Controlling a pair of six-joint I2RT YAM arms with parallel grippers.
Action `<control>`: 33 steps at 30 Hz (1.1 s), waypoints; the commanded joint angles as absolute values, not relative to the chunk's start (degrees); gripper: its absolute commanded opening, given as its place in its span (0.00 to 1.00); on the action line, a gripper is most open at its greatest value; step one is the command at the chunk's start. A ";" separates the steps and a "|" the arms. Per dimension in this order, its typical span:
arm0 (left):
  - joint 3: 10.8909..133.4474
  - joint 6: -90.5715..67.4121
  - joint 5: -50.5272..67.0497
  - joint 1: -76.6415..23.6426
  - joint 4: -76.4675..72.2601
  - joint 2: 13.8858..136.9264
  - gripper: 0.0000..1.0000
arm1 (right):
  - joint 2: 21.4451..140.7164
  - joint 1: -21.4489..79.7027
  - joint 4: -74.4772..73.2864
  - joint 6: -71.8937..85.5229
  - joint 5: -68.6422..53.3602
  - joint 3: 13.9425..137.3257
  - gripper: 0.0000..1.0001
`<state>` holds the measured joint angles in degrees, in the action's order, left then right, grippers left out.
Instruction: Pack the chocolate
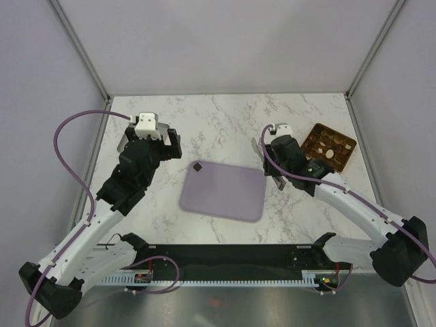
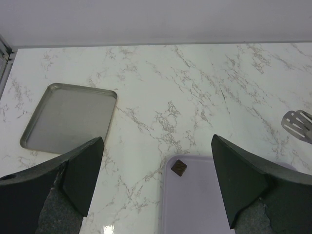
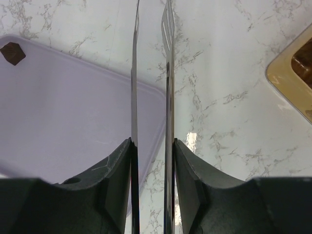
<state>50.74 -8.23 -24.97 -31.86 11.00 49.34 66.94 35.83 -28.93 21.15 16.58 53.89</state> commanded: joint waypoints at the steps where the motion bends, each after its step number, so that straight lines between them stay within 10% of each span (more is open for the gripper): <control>1: 52.21 -6.50 -26.19 -31.73 10.19 49.04 1.00 | 68.81 36.91 -24.97 19.00 10.66 56.25 0.46; 12: 52.21 -6.42 -26.54 -31.73 10.28 49.13 1.00 | 80.67 54.21 -14.60 11.61 12.12 57.65 0.51; 33: 52.21 -6.24 -26.63 -31.73 10.20 48.69 1.00 | 95.80 57.31 -9.58 7.73 14.76 65.74 0.53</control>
<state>50.74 -8.23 -25.39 -31.86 11.00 49.34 95.24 56.88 -12.32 8.54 13.63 63.31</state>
